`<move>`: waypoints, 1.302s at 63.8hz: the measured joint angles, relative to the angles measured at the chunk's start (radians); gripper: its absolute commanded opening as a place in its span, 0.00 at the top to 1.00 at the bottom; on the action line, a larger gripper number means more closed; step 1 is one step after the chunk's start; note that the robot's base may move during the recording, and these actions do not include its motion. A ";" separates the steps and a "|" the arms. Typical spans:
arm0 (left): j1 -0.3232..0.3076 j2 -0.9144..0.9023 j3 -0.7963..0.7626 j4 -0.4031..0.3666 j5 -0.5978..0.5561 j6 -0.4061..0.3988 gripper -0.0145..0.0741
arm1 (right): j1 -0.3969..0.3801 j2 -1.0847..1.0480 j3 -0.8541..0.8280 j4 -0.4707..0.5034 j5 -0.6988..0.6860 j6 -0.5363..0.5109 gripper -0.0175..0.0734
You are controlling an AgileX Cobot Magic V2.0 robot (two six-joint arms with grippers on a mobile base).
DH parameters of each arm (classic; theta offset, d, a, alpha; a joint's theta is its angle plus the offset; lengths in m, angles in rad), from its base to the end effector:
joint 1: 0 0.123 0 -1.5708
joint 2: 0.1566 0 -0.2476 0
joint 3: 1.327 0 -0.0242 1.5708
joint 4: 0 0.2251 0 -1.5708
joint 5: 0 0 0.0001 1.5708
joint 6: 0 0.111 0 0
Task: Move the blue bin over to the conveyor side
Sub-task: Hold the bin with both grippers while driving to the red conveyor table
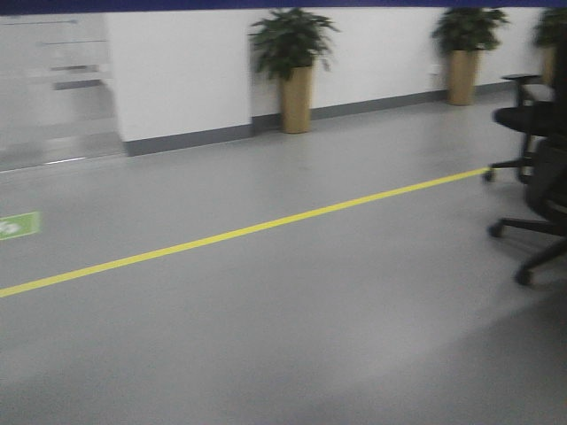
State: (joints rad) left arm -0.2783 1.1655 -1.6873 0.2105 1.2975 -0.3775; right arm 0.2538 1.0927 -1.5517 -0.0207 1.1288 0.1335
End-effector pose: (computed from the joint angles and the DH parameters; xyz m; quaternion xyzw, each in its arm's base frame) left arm 0.1928 -0.0319 0.4429 -0.0621 0.8973 -0.0387 0.4353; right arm 0.1885 0.0467 0.4344 -0.0524 0.8788 0.0811 0.4673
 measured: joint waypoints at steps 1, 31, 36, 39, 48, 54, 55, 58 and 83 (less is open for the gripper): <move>0.000 0.000 0.000 0.000 0.000 0.000 0.86 | 0.000 0.000 0.000 0.000 0.000 0.000 0.91; 0.000 0.000 0.000 0.000 0.000 0.000 0.86 | 0.000 0.000 0.000 0.000 0.000 0.000 0.91; 0.000 0.000 0.000 0.000 0.000 0.000 0.86 | 0.000 0.000 0.000 0.000 0.000 0.000 0.91; 0.000 0.000 0.000 0.000 0.000 0.000 0.86 | 0.000 0.000 0.000 0.000 0.000 0.000 0.91; 0.000 0.000 0.000 0.002 0.000 0.000 0.86 | 0.000 0.000 0.000 0.000 0.000 0.000 0.91; 0.000 0.000 0.000 0.002 0.000 0.000 0.86 | 0.000 0.000 0.000 0.000 0.000 0.000 0.91; 0.000 0.000 0.000 0.002 0.000 0.000 0.86 | 0.000 0.000 0.000 0.000 0.000 0.000 0.91; 0.000 0.000 0.000 0.002 0.000 0.000 0.86 | 0.000 0.000 0.000 0.000 0.000 0.000 0.91; 0.000 0.000 0.000 0.002 0.000 0.000 0.86 | 0.000 0.000 0.000 0.000 0.000 0.000 0.91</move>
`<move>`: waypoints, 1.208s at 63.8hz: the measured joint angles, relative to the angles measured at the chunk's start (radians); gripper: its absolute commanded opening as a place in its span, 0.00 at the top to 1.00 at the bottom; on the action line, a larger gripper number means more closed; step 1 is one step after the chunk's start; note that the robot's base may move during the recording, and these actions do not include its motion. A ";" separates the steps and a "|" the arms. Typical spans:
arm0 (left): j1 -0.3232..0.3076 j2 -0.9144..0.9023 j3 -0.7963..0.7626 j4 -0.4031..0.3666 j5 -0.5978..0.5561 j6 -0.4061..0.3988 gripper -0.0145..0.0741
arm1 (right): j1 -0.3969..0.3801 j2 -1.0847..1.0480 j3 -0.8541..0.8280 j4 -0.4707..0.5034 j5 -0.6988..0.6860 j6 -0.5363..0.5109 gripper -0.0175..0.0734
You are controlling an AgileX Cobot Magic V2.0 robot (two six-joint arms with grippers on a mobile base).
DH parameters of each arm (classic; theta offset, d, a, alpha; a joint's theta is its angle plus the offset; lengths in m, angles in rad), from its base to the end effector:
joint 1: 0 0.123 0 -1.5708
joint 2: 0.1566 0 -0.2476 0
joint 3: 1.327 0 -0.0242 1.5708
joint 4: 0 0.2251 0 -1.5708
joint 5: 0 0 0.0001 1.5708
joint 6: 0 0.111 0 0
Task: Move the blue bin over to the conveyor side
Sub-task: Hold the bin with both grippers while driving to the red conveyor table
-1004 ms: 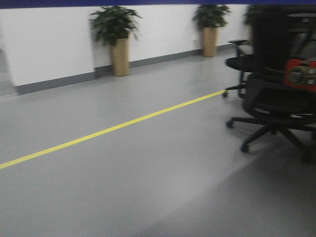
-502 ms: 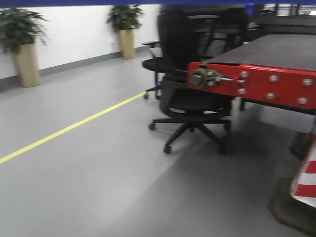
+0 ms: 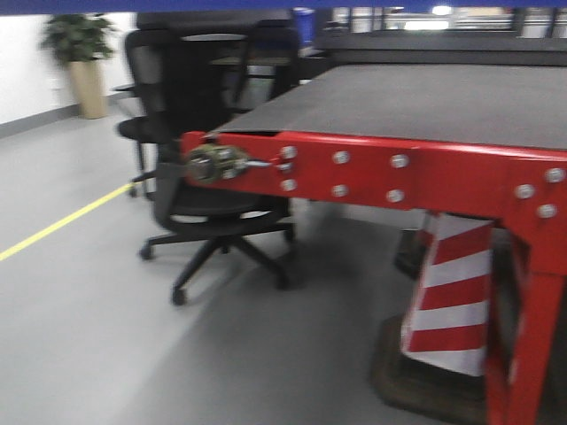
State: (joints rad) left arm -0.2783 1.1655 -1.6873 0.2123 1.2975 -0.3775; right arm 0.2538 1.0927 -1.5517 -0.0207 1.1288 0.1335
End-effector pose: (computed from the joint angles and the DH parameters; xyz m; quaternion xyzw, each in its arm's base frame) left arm 0.1928 -0.0317 0.4430 -0.0623 0.8972 -0.0378 0.4356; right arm 0.1885 0.0467 0.4344 -0.0524 0.8788 0.0811 0.4673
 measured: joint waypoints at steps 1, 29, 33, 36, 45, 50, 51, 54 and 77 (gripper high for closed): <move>0.000 0.000 0.000 0.000 0.000 0.000 0.86 | 0.000 0.000 0.000 0.000 0.000 0.000 0.91; 0.000 0.000 0.000 0.002 0.000 0.000 0.86 | 0.000 0.000 0.000 0.000 0.000 0.000 0.91; 0.000 0.000 0.000 0.002 0.000 0.000 0.86 | 0.000 0.000 0.000 0.000 0.000 0.000 0.91; 0.000 0.000 0.000 0.002 0.000 0.000 0.86 | 0.000 0.000 0.000 0.000 0.000 0.000 0.91; 0.000 0.000 0.000 0.002 0.000 0.000 0.86 | 0.000 0.000 0.000 0.000 0.000 0.001 0.91; 0.000 0.000 0.000 0.002 0.000 0.000 0.86 | 0.000 0.000 0.000 0.000 0.000 0.001 0.91; 0.000 0.000 0.000 0.002 0.000 0.000 0.86 | 0.000 0.000 0.000 0.000 0.000 0.001 0.91; 0.000 0.002 0.000 0.002 0.000 0.000 0.86 | 0.000 0.000 0.000 0.000 0.000 0.001 0.91; 0.000 0.002 0.000 0.004 0.000 0.000 0.86 | 0.000 0.000 0.000 0.000 0.000 0.002 0.91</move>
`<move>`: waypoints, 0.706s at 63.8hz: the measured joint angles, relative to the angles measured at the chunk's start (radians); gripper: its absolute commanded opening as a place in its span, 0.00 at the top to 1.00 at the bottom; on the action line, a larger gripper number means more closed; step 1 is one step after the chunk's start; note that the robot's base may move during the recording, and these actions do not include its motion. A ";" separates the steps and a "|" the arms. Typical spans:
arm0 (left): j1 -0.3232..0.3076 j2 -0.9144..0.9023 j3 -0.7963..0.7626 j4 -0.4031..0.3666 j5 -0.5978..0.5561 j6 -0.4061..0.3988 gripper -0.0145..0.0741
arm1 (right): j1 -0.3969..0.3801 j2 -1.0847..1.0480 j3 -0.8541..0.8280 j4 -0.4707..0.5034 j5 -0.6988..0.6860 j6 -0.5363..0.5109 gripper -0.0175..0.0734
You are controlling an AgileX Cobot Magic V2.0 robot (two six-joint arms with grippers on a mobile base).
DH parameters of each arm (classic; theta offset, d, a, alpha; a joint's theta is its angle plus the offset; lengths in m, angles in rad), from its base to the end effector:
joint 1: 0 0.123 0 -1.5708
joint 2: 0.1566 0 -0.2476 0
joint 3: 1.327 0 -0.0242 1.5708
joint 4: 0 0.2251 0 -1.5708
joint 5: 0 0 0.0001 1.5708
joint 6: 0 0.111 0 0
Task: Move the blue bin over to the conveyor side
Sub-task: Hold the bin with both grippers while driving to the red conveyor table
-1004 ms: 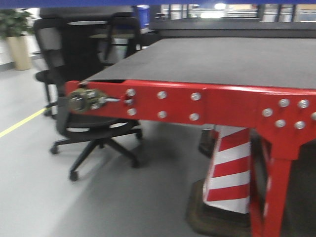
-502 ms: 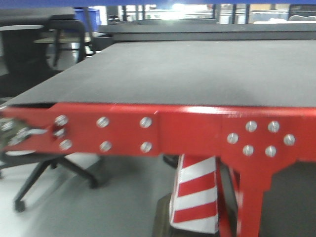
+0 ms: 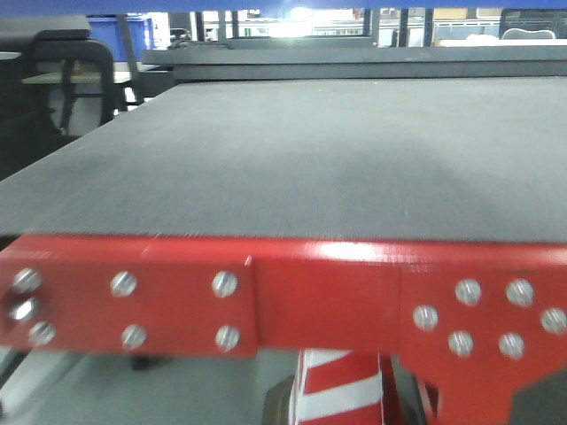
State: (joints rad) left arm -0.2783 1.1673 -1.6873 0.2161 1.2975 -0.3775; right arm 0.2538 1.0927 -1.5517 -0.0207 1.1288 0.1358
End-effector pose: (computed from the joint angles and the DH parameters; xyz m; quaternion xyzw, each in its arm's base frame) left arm 0.1935 -0.0314 0.4427 -0.0625 0.8974 -0.0358 0.4354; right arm 0.1885 0.0467 0.4344 -0.0514 0.8789 0.0816 0.4672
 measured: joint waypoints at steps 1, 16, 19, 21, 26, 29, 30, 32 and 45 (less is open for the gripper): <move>0.000 0.000 0.000 0.000 0.000 0.000 0.86 | 0.000 0.000 0.000 0.000 0.000 0.000 0.91; 0.000 0.000 0.000 0.000 0.000 0.000 0.86 | 0.000 0.000 0.000 0.000 0.000 0.000 0.91; 0.000 0.000 0.000 0.000 0.000 0.000 0.86 | 0.000 0.000 0.000 0.000 0.000 0.000 0.91; 0.000 0.000 0.000 0.000 0.000 0.000 0.86 | 0.000 0.000 0.000 0.000 0.000 0.000 0.91; 0.000 0.000 0.000 0.000 0.000 0.000 0.86 | 0.000 0.000 0.000 0.000 0.000 0.000 0.91; 0.000 0.000 0.000 0.000 0.000 0.000 0.86 | 0.000 0.000 0.000 0.000 0.000 0.000 0.91; 0.000 0.000 0.000 0.000 0.000 0.000 0.86 | 0.000 0.000 0.000 0.000 0.000 0.000 0.91; 0.000 0.000 0.000 0.000 0.000 0.000 0.86 | 0.000 0.000 0.000 0.000 0.000 0.000 0.91; 0.000 0.002 0.000 0.000 0.000 0.000 0.86 | 0.000 0.000 0.000 0.000 0.000 0.000 0.91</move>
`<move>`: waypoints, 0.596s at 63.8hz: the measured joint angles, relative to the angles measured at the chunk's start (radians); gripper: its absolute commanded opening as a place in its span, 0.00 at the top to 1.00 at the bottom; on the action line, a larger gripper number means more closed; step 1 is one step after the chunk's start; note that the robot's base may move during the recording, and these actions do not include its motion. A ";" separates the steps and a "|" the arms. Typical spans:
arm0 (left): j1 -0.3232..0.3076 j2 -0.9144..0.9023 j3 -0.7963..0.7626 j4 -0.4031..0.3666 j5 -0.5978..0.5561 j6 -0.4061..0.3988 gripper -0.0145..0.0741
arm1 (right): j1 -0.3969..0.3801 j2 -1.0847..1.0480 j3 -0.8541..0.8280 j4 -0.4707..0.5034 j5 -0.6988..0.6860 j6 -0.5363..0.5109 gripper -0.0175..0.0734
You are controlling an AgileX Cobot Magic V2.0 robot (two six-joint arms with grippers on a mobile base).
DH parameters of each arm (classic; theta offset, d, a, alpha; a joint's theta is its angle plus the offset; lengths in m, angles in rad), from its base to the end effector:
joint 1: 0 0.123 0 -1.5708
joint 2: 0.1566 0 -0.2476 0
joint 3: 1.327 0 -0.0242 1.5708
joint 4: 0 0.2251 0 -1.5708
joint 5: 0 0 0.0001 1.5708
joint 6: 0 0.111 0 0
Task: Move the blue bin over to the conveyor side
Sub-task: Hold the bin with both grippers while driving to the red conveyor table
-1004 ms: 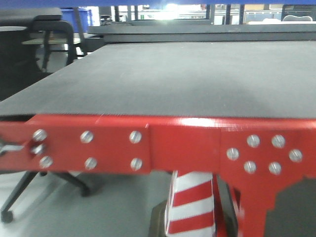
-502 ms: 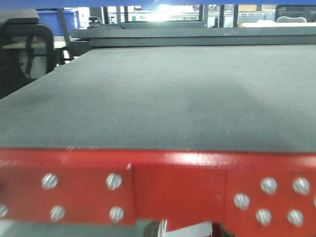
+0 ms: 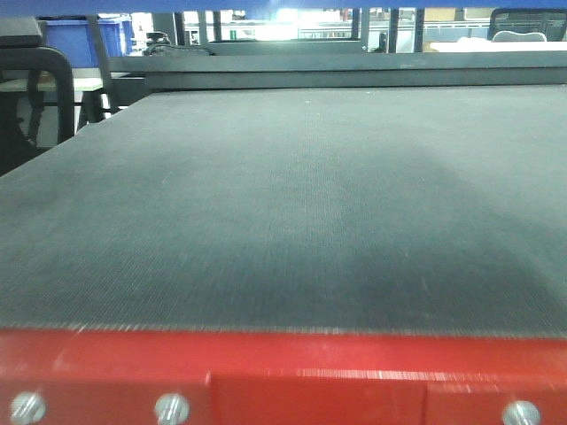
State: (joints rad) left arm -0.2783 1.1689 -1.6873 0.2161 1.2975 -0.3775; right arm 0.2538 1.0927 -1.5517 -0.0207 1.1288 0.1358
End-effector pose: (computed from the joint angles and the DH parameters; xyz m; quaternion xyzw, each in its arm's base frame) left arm 0.1939 -0.0316 0.4424 -0.0624 0.8977 -0.0355 0.4347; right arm 0.1885 0.0467 0.4344 -0.0514 0.8789 0.0816 0.4672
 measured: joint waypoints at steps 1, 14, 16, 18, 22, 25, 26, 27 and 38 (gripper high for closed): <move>0.000 0.000 0.000 0.000 0.000 0.000 0.86 | 0.000 0.000 0.000 0.000 0.000 0.000 0.91; 0.000 0.000 0.000 0.000 0.000 0.000 0.86 | 0.000 0.000 0.000 0.000 0.000 0.000 0.91; 0.000 0.000 0.000 0.000 0.000 0.000 0.86 | 0.000 0.000 0.000 0.000 0.000 0.000 0.91; 0.000 0.000 0.000 0.000 0.000 0.000 0.86 | 0.000 0.000 0.000 0.000 0.000 0.000 0.91; 0.000 0.000 0.000 0.000 0.000 0.000 0.86 | 0.000 0.000 0.000 0.000 0.000 0.000 0.91; 0.000 0.000 0.000 0.000 0.000 0.000 0.86 | 0.000 0.000 0.000 0.000 0.000 0.000 0.91; 0.000 0.000 0.000 0.000 0.000 0.000 0.86 | 0.000 0.000 0.000 0.000 0.000 0.000 0.91; 0.000 0.000 0.000 0.000 0.000 0.000 0.86 | 0.000 0.000 0.000 0.000 0.000 0.000 0.91; 0.000 0.000 0.000 0.000 0.000 0.000 0.86 | 0.000 0.000 0.000 0.000 0.000 0.000 0.91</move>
State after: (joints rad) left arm -0.2783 1.1689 -1.6873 0.2161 1.2975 -0.3775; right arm 0.2538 1.0927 -1.5517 -0.0207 1.1288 0.1358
